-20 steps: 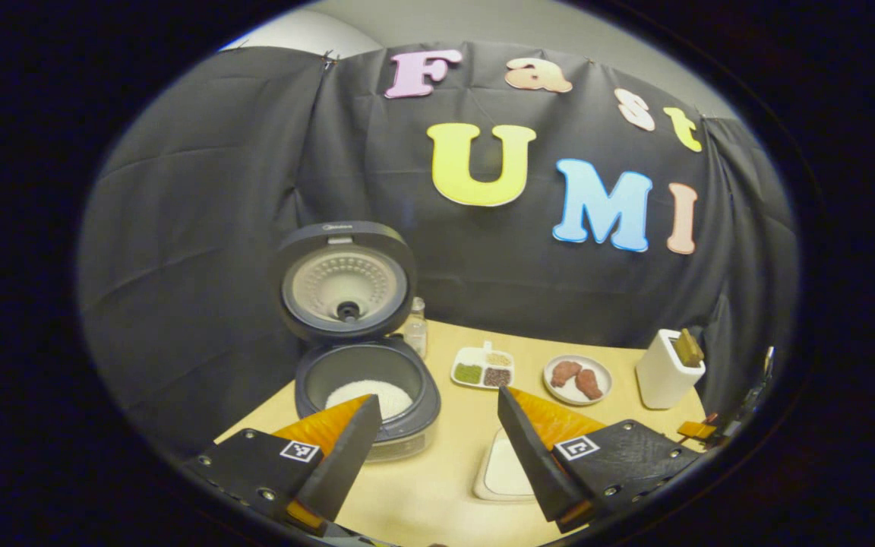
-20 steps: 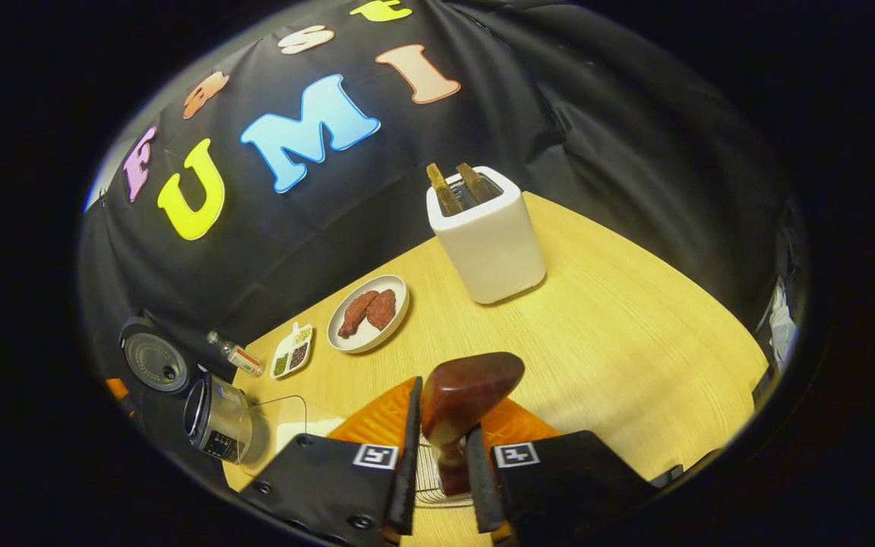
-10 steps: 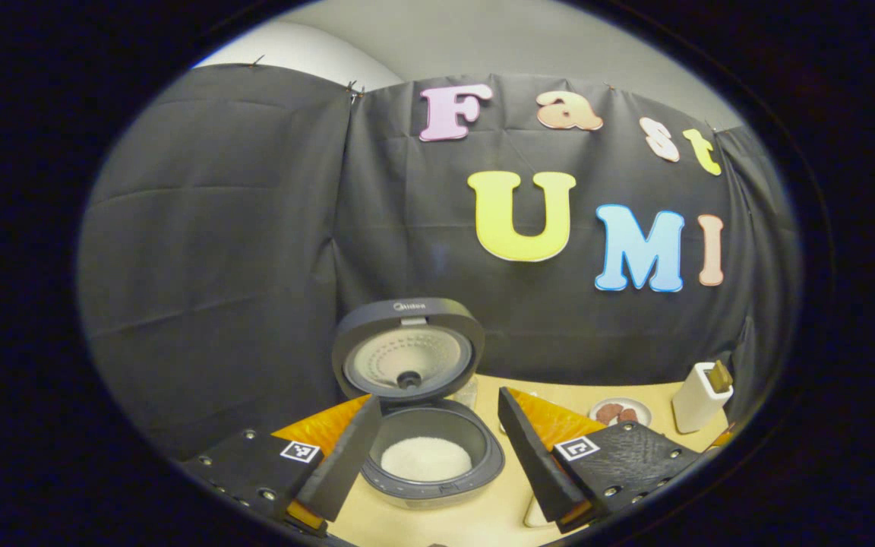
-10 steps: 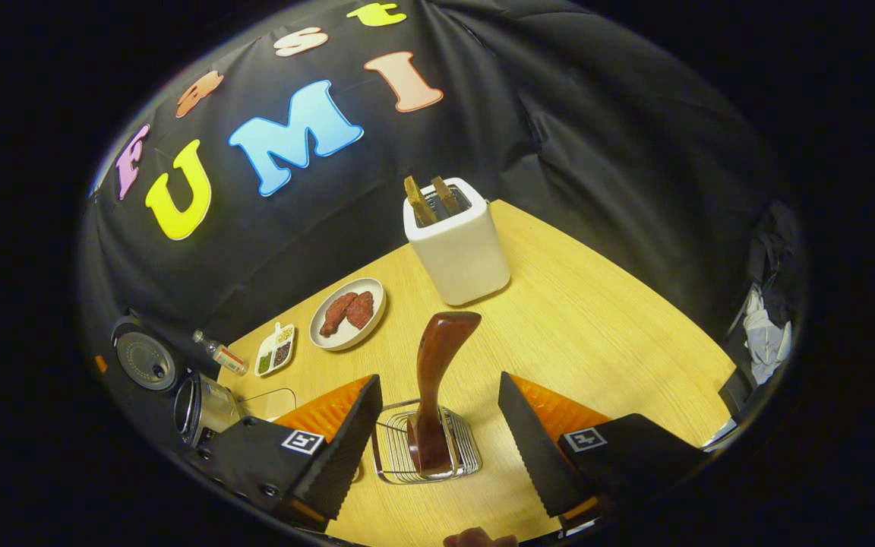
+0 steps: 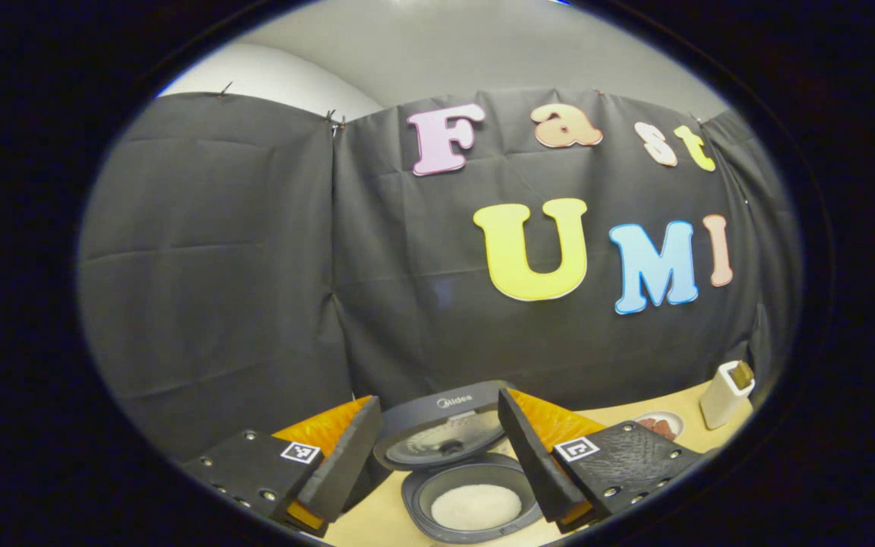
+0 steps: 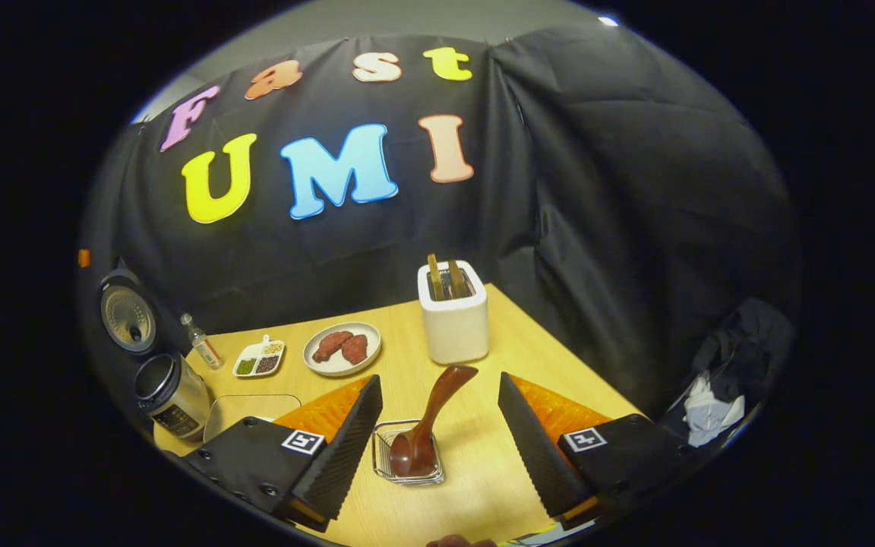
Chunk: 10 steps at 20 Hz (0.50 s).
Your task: Close the left gripper, press the button to open the rice cooker; take a wooden spoon from the chopstick holder with the right hand, scoop a spoonful of rice and pour it into the rice cooker, then put the wooden spoon back into the chopstick holder.
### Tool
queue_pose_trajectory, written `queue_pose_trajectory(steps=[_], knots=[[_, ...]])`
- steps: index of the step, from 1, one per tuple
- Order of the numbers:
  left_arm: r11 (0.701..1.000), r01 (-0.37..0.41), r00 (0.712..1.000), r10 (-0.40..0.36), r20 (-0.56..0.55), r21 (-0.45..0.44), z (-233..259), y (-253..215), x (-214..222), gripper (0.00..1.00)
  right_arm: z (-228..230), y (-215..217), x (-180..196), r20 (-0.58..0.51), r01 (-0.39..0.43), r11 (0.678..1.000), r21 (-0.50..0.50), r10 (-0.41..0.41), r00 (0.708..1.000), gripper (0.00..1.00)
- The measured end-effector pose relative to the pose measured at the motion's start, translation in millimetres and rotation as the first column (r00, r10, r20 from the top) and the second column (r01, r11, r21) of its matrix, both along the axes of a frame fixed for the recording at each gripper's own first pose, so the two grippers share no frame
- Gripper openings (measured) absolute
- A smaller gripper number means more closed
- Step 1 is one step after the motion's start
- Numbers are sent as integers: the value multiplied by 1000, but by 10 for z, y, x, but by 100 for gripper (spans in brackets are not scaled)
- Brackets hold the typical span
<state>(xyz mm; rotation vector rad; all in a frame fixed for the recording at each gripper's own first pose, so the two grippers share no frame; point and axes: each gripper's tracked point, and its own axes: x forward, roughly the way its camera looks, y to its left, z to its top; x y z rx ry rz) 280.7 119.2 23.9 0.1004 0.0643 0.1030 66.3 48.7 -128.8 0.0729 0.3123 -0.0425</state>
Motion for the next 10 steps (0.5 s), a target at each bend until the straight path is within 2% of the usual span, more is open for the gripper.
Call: queue_pose_trajectory(steps=[3, 6, 8, 10], knots=[[999, 49, 998, -50, -29, -21, -178, -62, 336, 96, 280, 99, -208, 69, 2, 997, -73, 3, 998, 98], [994, 69, 996, -74, -50, -84, -412, -114, 680, 96, 396, 146, -472, 77, 33, 998, -49, -29, 997, 98], [995, 62, 996, -66, -53, -81, -507, -100, 909, 96, 448, 141, -650, 84, 62, 998, -24, -60, 995, 98], [995, 66, 996, -70, -52, -75, -554, -110, 1104, 96, 469, 9, -786, 94, 105, 993, -55, -100, 991, 98]])
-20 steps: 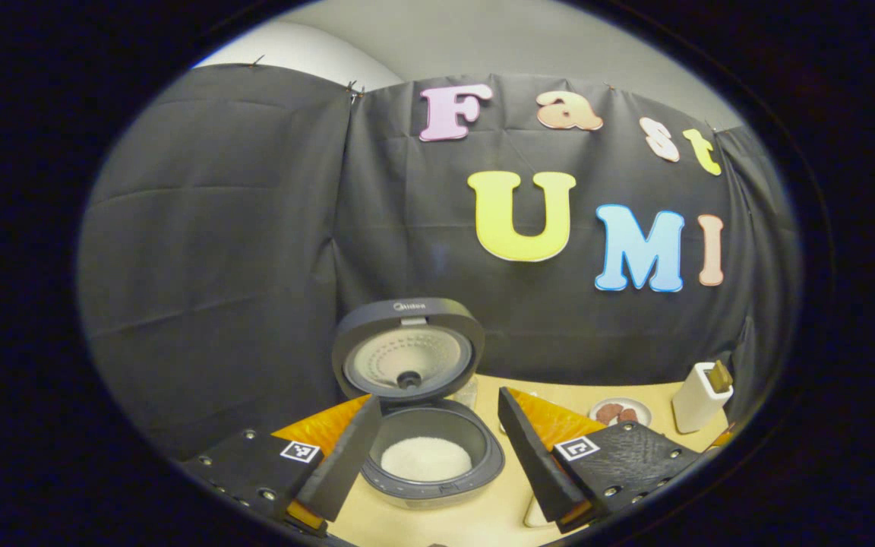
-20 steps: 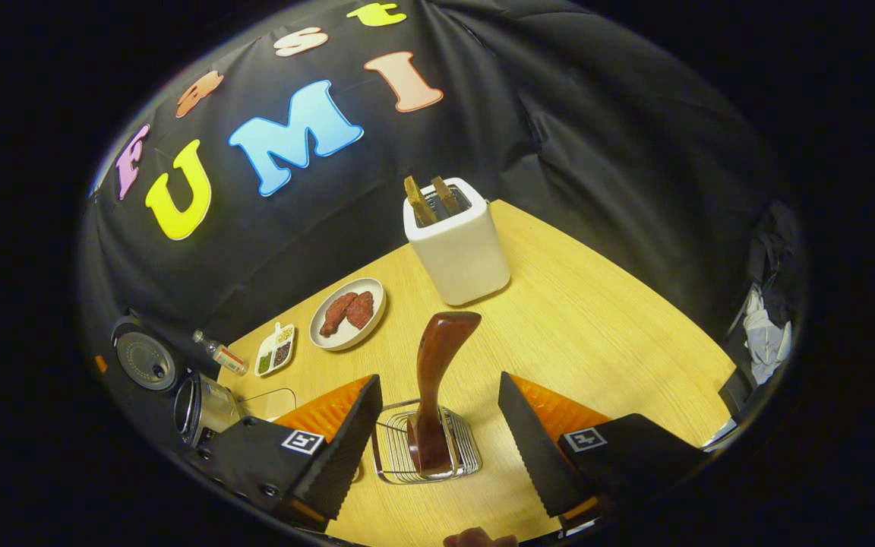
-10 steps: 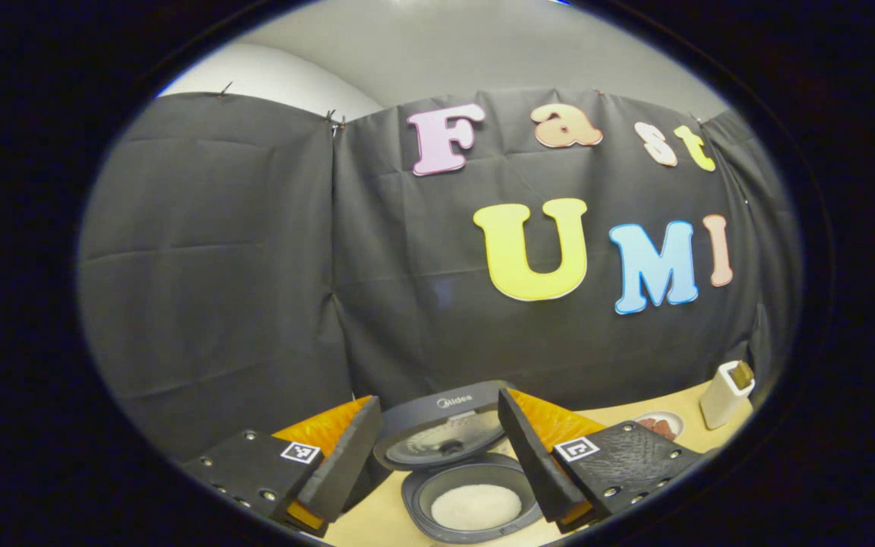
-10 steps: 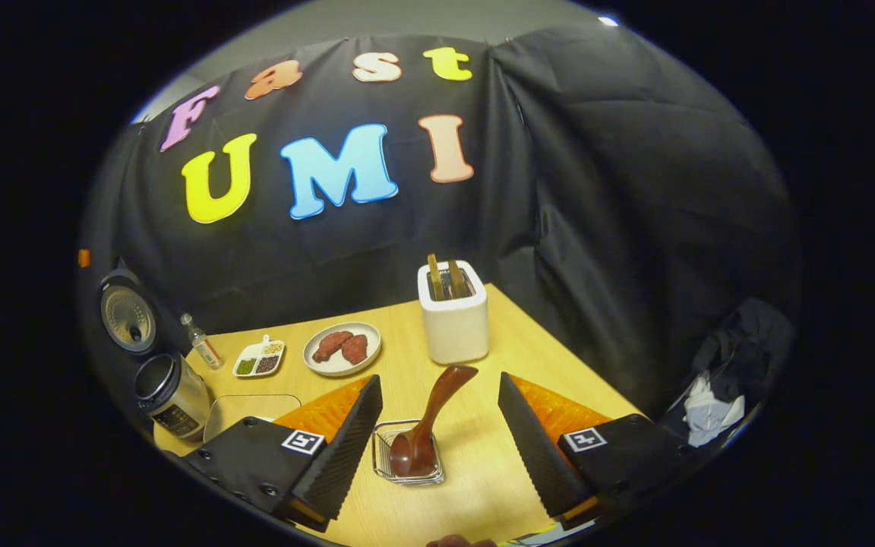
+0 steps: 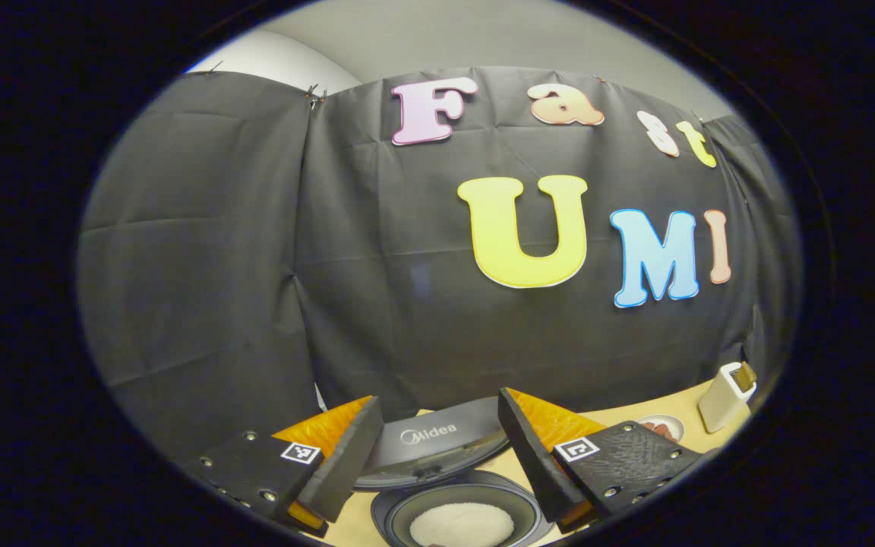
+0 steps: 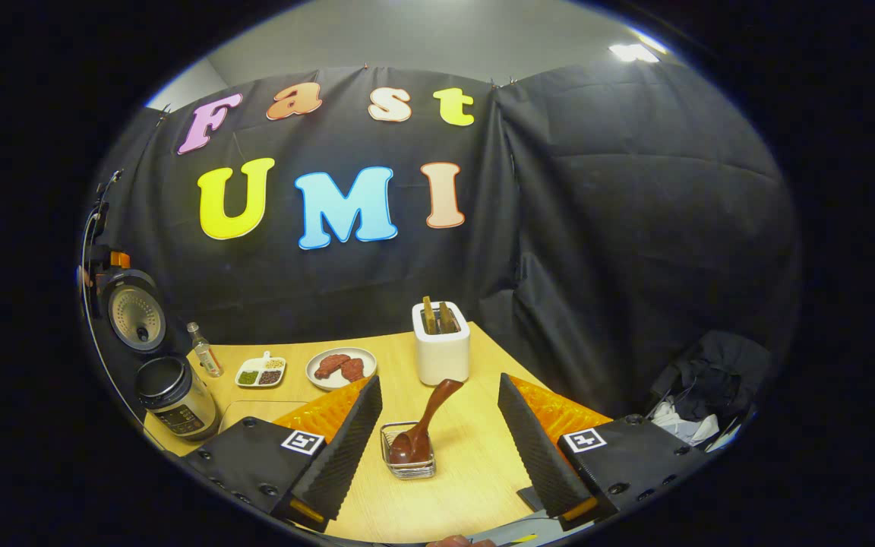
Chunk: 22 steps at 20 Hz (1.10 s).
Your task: Close the left gripper, press the button to open the rice cooker; take a wooden spoon from the chopstick holder with the right hand, scoop a spoonful of rice and pour it into the rice cooker, then put the wooden spoon back into the chopstick holder.
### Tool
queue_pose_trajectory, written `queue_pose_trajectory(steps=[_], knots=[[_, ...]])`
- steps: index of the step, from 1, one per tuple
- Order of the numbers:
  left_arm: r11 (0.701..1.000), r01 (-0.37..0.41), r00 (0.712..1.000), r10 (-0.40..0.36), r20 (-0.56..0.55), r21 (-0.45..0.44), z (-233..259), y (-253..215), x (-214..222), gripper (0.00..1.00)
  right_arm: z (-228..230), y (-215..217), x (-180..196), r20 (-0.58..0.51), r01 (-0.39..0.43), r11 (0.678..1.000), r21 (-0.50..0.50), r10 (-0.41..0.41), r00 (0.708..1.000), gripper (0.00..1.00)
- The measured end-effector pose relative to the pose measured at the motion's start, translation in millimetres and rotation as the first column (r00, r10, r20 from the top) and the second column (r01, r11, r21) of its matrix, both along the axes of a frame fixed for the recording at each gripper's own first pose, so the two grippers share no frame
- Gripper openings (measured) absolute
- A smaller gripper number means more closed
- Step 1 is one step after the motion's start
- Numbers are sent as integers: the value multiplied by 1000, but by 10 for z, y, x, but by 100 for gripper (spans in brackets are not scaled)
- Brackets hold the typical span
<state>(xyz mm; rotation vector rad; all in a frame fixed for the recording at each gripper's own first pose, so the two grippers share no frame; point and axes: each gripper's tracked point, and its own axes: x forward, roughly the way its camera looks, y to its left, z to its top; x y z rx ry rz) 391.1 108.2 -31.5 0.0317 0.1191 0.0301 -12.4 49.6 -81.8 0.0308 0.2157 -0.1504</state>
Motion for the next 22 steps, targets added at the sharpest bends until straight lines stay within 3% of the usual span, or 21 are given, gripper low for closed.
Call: queue_pose_trajectory(steps=[3, 7, 16, 22], knots=[[1000, -15, 1000, 15, -5, 12, -87, 15, 276, 96, -93, -119, -182, -20, 72, 997, 3, -72, 997, 98], [997, -64, 998, 64, 1, -32, -150, 114, 336, 97, -256, -120, -260, -55, 90, 995, 46, -87, 995, 98], [984, -160, 982, 150, -112, -80, -448, -178, -210, 99, -398, 22, 271, -74, -74, 994, 85, 80, 994, 98], [979, -167, 969, 143, -201, -112, -1018, -537, -810, 98, -597, 69, 561, -104, -131, 980, 150, 148, 983, 98]])
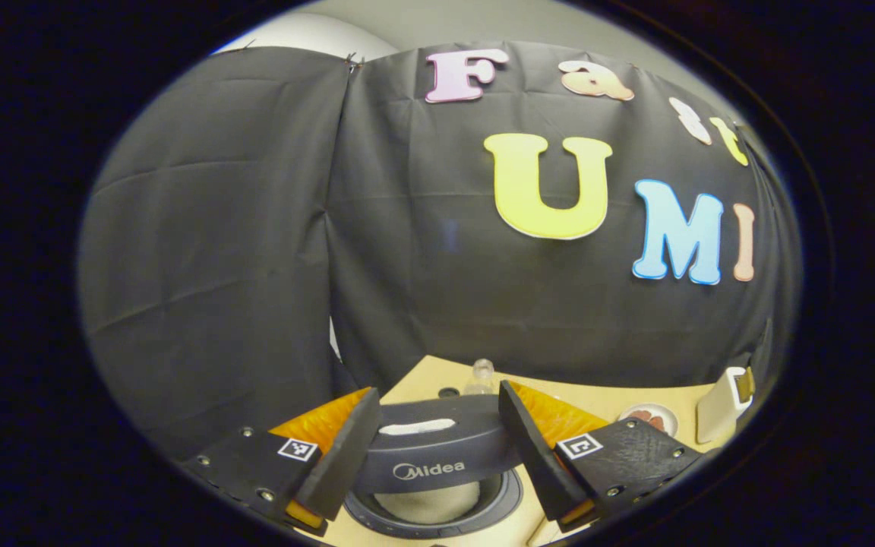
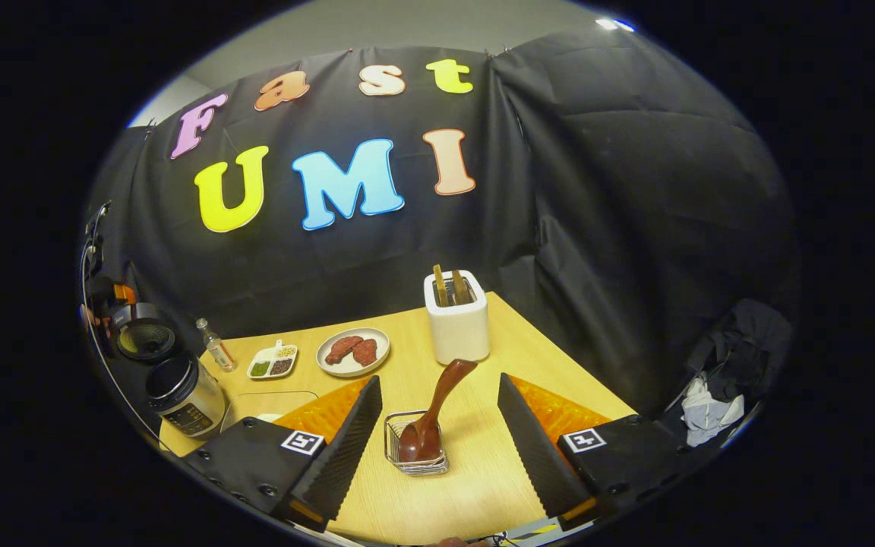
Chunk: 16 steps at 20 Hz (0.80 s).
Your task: Close the left gripper, press the button to open the rice cooker; take a wooden spoon from the chopstick holder with the right hand, scoop a spoonful of rice and pour it into the rice cooker, then put the wooden spoon back into the chopstick holder.
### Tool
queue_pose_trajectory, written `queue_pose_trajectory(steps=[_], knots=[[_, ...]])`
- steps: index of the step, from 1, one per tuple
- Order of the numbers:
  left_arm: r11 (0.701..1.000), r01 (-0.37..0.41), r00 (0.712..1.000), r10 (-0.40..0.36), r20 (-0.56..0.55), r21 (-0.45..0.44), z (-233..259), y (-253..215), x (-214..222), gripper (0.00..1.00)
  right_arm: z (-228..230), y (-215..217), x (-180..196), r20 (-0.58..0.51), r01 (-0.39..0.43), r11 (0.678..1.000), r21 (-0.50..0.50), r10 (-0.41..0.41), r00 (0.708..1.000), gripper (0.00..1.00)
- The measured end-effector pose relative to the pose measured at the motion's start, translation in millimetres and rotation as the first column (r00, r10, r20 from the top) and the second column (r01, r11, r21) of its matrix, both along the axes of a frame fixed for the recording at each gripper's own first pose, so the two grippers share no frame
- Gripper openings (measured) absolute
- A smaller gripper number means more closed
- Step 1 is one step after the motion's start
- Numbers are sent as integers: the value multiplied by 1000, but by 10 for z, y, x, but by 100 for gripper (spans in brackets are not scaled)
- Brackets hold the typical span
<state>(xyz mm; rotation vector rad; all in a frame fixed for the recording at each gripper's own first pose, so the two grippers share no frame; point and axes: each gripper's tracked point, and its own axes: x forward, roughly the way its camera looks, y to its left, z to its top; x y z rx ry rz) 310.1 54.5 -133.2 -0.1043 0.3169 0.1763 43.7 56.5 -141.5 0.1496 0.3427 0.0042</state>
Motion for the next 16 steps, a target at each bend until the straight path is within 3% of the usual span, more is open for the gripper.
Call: queue_pose_trajectory(steps=[5, 13, 14, 16], knots=[[999, 1, 995, -6, -97, -45, -659, -194, -355, 98, -19, 49, 155, 5, -62, 998, -10, 62, 998, 98], [1000, -3, 974, 5, -226, 9, -1460, -361, -564, 98, -109, 95, 244, -21, -137, 990, -41, 136, 990, 98], [1000, -8, 984, 12, -180, 22, -1422, -362, -497, 98, -107, 104, 236, -22, -144, 989, -43, 143, 989, 98], [1000, -4, 982, 8, -191, 21, -1399, -372, -544, 99, -120, 112, 237, -28, -158, 986, -44, 157, 987, 98]])
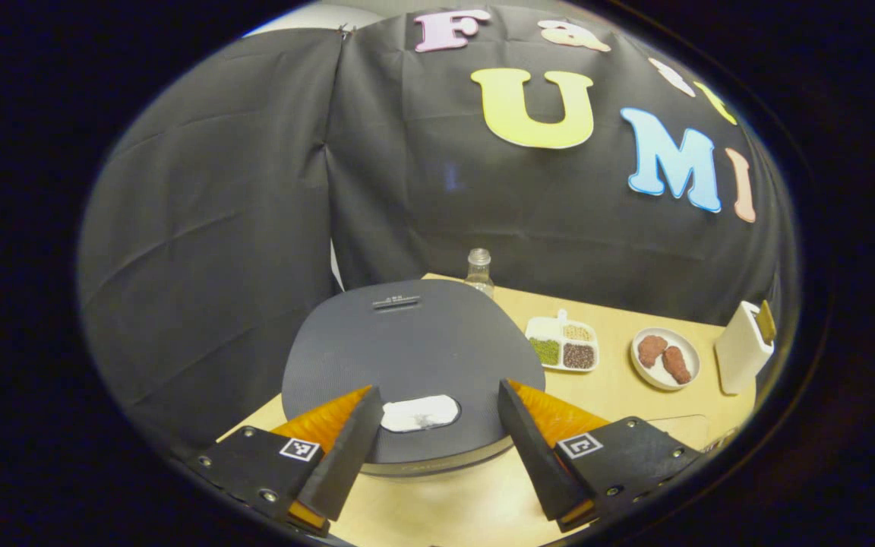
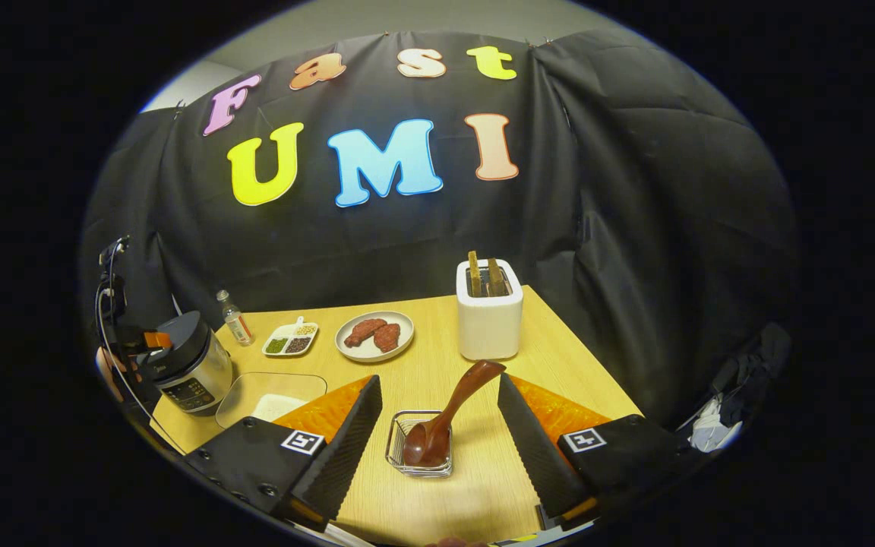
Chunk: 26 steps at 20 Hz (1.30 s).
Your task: Close the left gripper, press the button to open the rice cooker; take a wooden spoon from the chopstick holder with the right hand, scoop a spoonful of rice and pour it into the rice cooker, then put the wooden spoon back into the chopstick holder.
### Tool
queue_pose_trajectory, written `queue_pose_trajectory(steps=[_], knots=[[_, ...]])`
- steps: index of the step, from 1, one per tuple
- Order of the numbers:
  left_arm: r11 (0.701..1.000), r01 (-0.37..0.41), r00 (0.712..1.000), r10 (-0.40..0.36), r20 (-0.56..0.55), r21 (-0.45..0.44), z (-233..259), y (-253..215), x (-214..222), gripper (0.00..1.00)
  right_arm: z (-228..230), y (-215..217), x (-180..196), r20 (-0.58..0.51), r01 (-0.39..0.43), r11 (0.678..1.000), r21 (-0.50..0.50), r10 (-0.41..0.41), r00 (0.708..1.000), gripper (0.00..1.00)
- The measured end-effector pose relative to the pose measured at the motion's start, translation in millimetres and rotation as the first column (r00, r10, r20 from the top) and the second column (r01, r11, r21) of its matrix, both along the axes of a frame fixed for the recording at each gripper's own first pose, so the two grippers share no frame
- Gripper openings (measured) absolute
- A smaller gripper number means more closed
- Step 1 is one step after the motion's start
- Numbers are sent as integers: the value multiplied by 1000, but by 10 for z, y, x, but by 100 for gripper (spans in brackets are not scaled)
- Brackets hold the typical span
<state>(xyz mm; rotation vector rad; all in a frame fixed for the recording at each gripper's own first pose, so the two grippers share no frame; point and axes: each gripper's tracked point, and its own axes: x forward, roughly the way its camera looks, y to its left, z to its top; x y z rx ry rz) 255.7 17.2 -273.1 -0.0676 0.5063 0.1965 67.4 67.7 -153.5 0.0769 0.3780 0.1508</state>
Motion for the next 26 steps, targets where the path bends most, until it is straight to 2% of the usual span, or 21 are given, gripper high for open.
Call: queue_pose_trajectory(steps=[6, 7, 13, 16, 18, 22, 24, 26], knots=[[1000, 3, 1000, -3, -9, -3, -49, 0, 15, 99, -104, 11, -21, -29, -21, 1000, 6, 22, 999, 98], [1000, 2, 999, -2, -41, -10, -114, -13, -13, 99, -112, 4, -28, -30, -21, 1000, 9, 21, 999, 98], [1000, 18, 999, -18, -30, 12, -83, -2, 0, 99, -136, -27, -77, -33, -17, 999, 27, 18, 999, 99], [1000, 26, 999, -26, -44, 7, -38, -67, -184, 98, -121, -72, -107, -21, -16, 1000, 24, 16, 1000, 98], [997, 67, 997, -66, -33, 29, 42, -203, -378, 96, -99, -108, -108, -5, -16, 1000, 13, 16, 1000, 98], [985, 167, 985, -168, 28, 42, 592, -504, -747, 95, 66, -148, -63, 29, -34, 999, -2, 34, 999, 98], [972, 219, 968, -227, 103, 86, 1095, -601, -872, 95, 271, -182, 1, 69, -45, 999, 0, 44, 997, 98], [966, 221, 951, -243, 190, 131, 1611, -657, -968, 96, 524, -274, 80, 115, -47, 999, -9, 48, 992, 98]])
